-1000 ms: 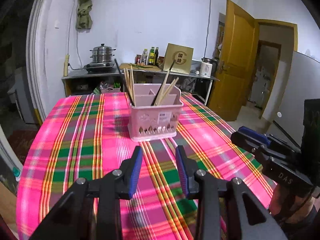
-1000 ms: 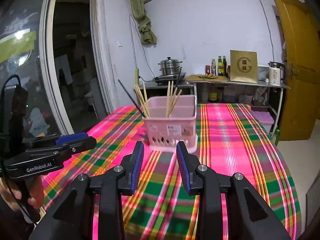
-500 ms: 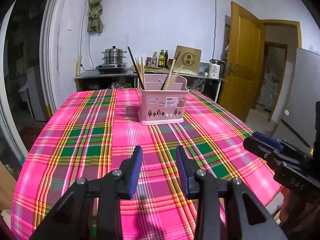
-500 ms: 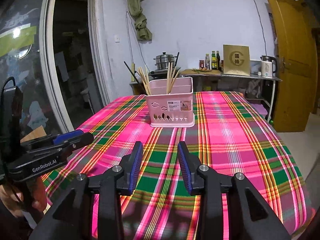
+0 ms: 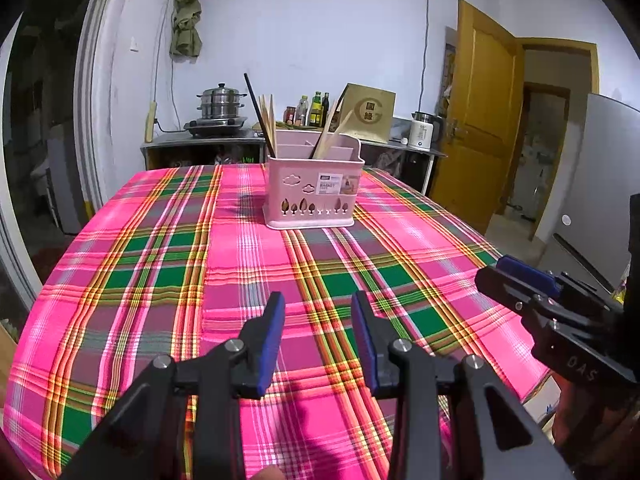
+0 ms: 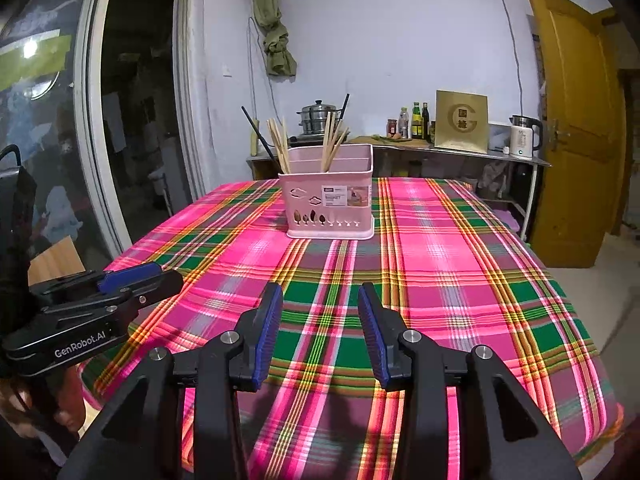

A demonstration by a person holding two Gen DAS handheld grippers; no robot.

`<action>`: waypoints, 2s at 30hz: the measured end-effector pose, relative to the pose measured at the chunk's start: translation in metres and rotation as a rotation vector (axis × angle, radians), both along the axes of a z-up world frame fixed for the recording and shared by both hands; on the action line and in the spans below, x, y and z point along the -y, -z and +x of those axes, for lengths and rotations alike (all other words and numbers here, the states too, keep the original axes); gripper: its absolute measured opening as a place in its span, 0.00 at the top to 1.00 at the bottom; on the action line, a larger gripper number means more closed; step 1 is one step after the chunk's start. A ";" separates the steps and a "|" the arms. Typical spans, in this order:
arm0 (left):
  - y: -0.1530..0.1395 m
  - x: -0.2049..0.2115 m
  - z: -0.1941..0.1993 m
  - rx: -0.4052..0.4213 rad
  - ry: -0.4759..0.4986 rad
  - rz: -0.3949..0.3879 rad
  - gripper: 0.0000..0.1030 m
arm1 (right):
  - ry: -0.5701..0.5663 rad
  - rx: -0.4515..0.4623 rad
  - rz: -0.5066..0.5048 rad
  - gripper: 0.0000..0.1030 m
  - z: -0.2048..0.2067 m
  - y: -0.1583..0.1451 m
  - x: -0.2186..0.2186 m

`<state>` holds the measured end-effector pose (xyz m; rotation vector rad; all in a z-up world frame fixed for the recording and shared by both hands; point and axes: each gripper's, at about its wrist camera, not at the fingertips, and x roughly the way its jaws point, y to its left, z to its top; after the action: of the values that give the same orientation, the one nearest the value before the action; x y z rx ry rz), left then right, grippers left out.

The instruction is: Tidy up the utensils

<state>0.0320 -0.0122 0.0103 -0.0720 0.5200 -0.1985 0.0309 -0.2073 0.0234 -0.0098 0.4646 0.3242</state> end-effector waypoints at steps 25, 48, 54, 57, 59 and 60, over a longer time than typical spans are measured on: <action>-0.001 0.002 -0.001 0.003 -0.011 0.006 0.65 | 0.001 0.004 -0.011 0.61 0.000 0.000 0.001; -0.003 0.003 -0.002 0.013 -0.021 0.016 0.65 | -0.001 0.007 -0.013 0.61 0.001 0.000 -0.002; -0.002 0.004 -0.003 0.011 -0.022 0.022 0.65 | -0.001 0.006 -0.014 0.61 0.002 -0.001 -0.003; -0.002 0.005 -0.003 0.007 -0.017 0.022 0.65 | 0.000 0.007 -0.013 0.61 0.001 -0.001 -0.003; -0.001 0.006 -0.004 0.009 -0.015 0.026 0.65 | -0.001 0.007 -0.013 0.61 0.001 -0.001 -0.003; -0.001 0.007 -0.003 0.009 -0.015 0.027 0.65 | -0.001 0.008 -0.012 0.61 0.001 -0.001 -0.003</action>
<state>0.0287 -0.0187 0.0116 -0.0490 0.5130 -0.1769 0.0320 -0.2047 0.0243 -0.0227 0.4582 0.3219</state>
